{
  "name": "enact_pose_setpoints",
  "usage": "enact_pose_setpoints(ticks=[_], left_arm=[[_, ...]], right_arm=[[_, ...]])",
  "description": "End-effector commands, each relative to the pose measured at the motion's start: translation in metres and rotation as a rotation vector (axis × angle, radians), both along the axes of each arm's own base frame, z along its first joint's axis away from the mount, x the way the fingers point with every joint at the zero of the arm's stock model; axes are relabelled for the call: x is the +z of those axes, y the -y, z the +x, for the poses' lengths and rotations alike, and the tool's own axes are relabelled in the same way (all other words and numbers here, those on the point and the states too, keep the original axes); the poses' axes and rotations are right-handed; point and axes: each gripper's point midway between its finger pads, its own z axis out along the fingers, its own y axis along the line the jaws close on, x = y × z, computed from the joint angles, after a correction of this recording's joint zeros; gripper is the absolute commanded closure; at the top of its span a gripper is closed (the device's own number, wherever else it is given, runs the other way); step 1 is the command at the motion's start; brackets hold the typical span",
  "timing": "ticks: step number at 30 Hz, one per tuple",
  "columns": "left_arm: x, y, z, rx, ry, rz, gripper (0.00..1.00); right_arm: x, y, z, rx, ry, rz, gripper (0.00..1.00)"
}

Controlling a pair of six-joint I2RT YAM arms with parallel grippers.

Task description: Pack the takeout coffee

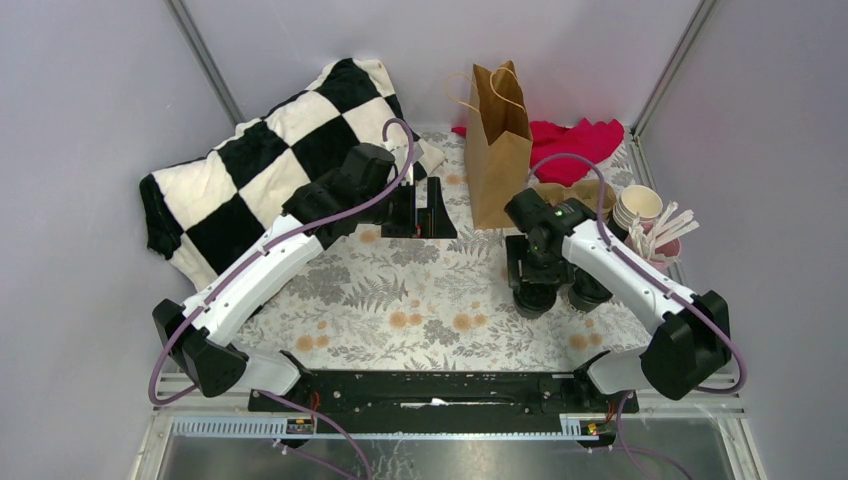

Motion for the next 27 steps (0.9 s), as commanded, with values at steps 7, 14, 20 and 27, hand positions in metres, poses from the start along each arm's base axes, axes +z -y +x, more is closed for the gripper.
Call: enact_pose_setpoints(ticks=[7, 14, 20, 27], left_arm=[[0.012, 0.002, 0.002, -0.023, 0.027, -0.029, 0.01], [0.011, 0.004, 0.004, -0.035, 0.021, -0.030, 0.01], [0.012, 0.003, 0.005, -0.039, 0.018, -0.029, 0.01], [0.021, 0.006, 0.011, -0.053, 0.031, -0.041, 0.01]], right_arm=[[0.003, 0.033, 0.001, -0.145, 0.032, 0.021, 0.20], [-0.002, 0.037, 0.003, -0.165, 0.013, 0.020, 0.13], [0.003, 0.041, 0.002, -0.157, 0.006, -0.002, 0.00], [0.032, 0.034, 0.009, -0.140, 0.020, 0.028, 0.00]])
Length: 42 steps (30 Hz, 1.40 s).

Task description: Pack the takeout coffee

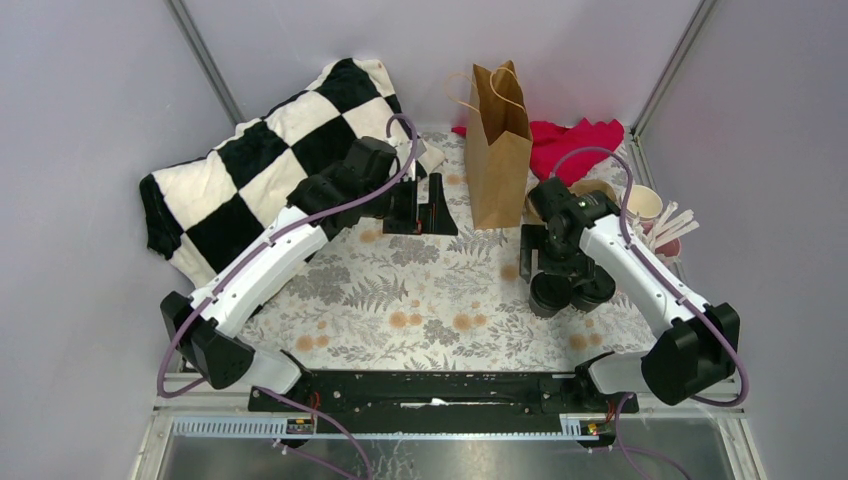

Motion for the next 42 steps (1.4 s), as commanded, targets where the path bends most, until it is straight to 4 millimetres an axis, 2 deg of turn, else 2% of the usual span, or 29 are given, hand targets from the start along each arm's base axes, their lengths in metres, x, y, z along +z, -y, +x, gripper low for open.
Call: enact_pose_setpoints(ticks=[1, 3, 7, 9, 12, 14, 17, 21, 24, 26, 29, 30, 35, 38, 42], left_arm=[[0.025, 0.005, 0.006, -0.032, 0.058, -0.048, 0.01], [0.026, 0.004, 0.008, -0.033, 0.061, -0.047, 0.01], [0.030, -0.001, 0.011, -0.024, 0.069, -0.043, 0.01], [0.033, -0.005, 0.012, -0.014, 0.079, -0.036, 0.01], [0.039, -0.013, 0.013, -0.003, 0.107, -0.021, 0.01], [0.041, -0.018, 0.010, -0.008, 0.122, -0.007, 0.01], [0.043, -0.029, 0.006, -0.014, 0.157, 0.028, 0.01], [0.051, -0.044, -0.001, -0.028, 0.227, 0.068, 0.01], [0.052, -0.055, -0.006, -0.032, 0.266, 0.101, 0.01], [0.048, -0.061, -0.006, -0.023, 0.280, 0.123, 0.01], [0.040, -0.062, -0.004, -0.019, 0.250, 0.150, 0.01], [0.043, -0.061, -0.003, -0.018, 0.251, 0.151, 0.01], [0.053, -0.063, 0.001, 0.013, 0.228, 0.168, 0.01], [0.051, -0.066, -0.001, 0.032, 0.216, 0.172, 0.01], [0.046, -0.071, 0.000, 0.055, 0.208, 0.198, 0.01]], right_arm=[[0.027, -0.002, 0.003, 0.005, 0.020, 0.018, 0.00], [0.037, -0.007, 0.005, 0.016, 0.035, 0.046, 0.00], [0.077, -0.023, 0.031, 0.044, 0.165, 0.129, 0.00], [0.102, -0.033, 0.058, 0.051, 0.255, 0.155, 0.00], [0.139, -0.051, 0.110, 0.052, 0.390, 0.187, 0.00], [0.160, -0.055, 0.143, 0.020, 0.464, 0.198, 0.00], [0.173, -0.051, 0.180, -0.052, 0.508, 0.228, 0.00], [0.157, -0.018, 0.205, -0.173, 0.517, 0.214, 0.04], [0.124, 0.016, 0.209, -0.220, 0.484, 0.169, 0.09], [0.095, 0.039, 0.207, -0.235, 0.432, 0.111, 0.16], [0.069, 0.055, 0.211, -0.207, 0.383, 0.042, 0.21], [0.061, 0.060, 0.214, -0.193, 0.362, 0.014, 0.24], [0.025, 0.071, 0.226, -0.158, 0.261, -0.022, 0.41], [0.014, 0.060, 0.231, -0.159, 0.303, 0.056, 0.39], [-0.017, 0.051, 0.229, -0.159, 0.236, 0.108, 0.40]])
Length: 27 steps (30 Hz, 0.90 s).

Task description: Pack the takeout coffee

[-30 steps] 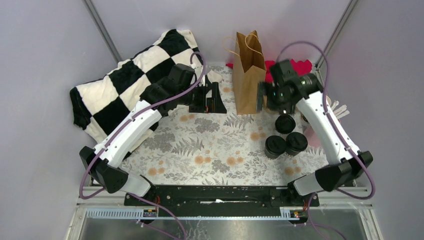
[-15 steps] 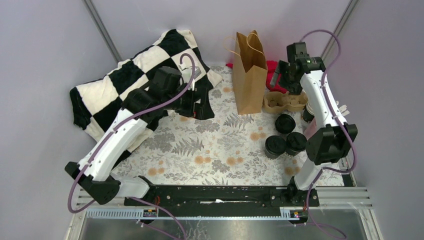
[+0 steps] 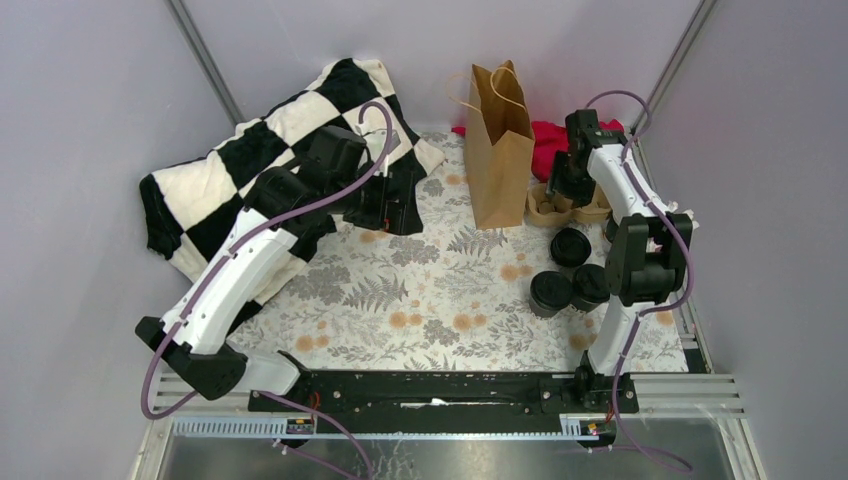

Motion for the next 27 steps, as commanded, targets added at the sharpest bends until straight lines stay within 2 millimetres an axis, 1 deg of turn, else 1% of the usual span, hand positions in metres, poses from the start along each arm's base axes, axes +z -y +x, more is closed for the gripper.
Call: enact_pose_setpoints(ticks=[1, 3, 5, 6, 7, 9, 13, 15, 19, 24, 25, 27], left_arm=[[0.013, -0.009, 0.004, 0.045, 0.038, 0.006, 0.01], [0.017, -0.010, 0.007, 0.041, 0.044, 0.026, 0.01], [0.019, -0.009, 0.011, 0.032, 0.047, 0.045, 0.01], [0.019, -0.008, 0.012, 0.025, 0.045, 0.053, 0.01], [0.017, -0.007, 0.013, 0.019, 0.040, 0.063, 0.01], [0.013, -0.006, 0.015, 0.010, 0.033, 0.074, 0.01], [0.008, -0.008, 0.013, 0.010, 0.023, 0.084, 0.01], [0.008, -0.009, 0.013, 0.015, 0.024, 0.085, 0.01], [0.007, -0.010, 0.012, 0.021, 0.019, 0.085, 0.01], [0.008, -0.010, 0.012, 0.029, 0.018, 0.081, 0.01], [0.008, -0.010, 0.012, 0.029, 0.017, 0.080, 0.01], [0.009, -0.010, 0.012, 0.032, 0.018, 0.078, 0.01]], right_arm=[[-0.014, -0.014, 0.012, 0.041, 0.023, 0.086, 0.40], [-0.017, -0.022, 0.016, 0.073, 0.031, 0.124, 0.41], [-0.017, -0.030, 0.020, 0.108, 0.050, 0.158, 0.42], [-0.017, -0.030, 0.022, 0.107, 0.053, 0.161, 0.44], [-0.019, -0.031, 0.023, 0.108, 0.054, 0.166, 0.48], [-0.024, -0.034, 0.025, 0.117, 0.047, 0.185, 0.51], [-0.030, -0.058, 0.030, 0.178, 0.046, 0.322, 0.49], [-0.033, -0.064, 0.032, 0.184, 0.050, 0.362, 0.46], [-0.042, -0.063, 0.035, 0.181, 0.046, 0.361, 0.45], [-0.048, -0.058, 0.039, 0.180, 0.046, 0.353, 0.45], [-0.049, -0.057, 0.039, 0.180, 0.044, 0.354, 0.46], [-0.049, -0.057, 0.041, 0.184, 0.044, 0.360, 0.53]])
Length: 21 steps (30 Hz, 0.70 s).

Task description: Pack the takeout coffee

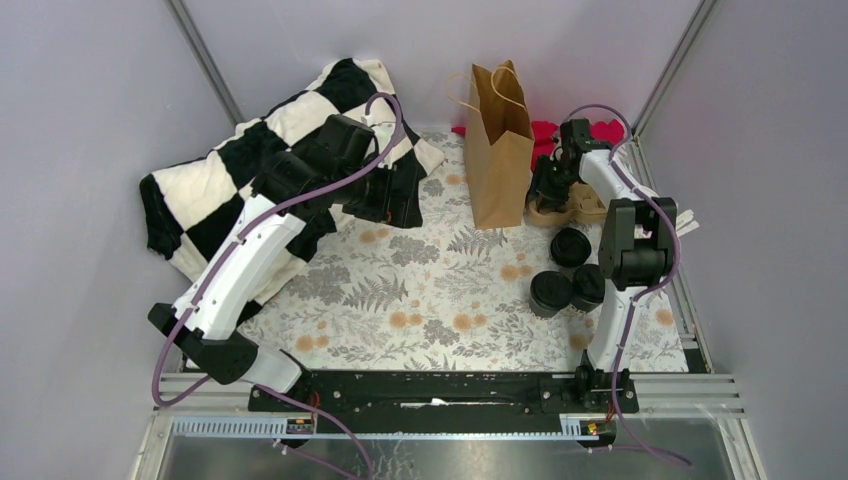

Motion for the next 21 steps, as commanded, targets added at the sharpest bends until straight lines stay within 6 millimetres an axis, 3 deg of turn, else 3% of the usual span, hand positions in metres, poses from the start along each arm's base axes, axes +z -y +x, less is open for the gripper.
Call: enact_pose_setpoints(ticks=[1, 8, 21], left_arm=[[0.0079, -0.0055, 0.0017, 0.023, 0.029, -0.004, 0.01], [0.0077, -0.0054, 0.0008, 0.033, 0.025, -0.013, 0.01], [0.0057, -0.0028, 0.0012, 0.013, 0.020, -0.010, 0.01]], right_arm=[[0.0031, 0.0004, 0.0100, 0.019, 0.031, 0.028, 0.55], [0.0094, 0.0014, 0.0089, 0.025, 0.045, 0.045, 0.49], [0.0122, 0.0005, 0.0067, 0.039, 0.055, 0.065, 0.68]])
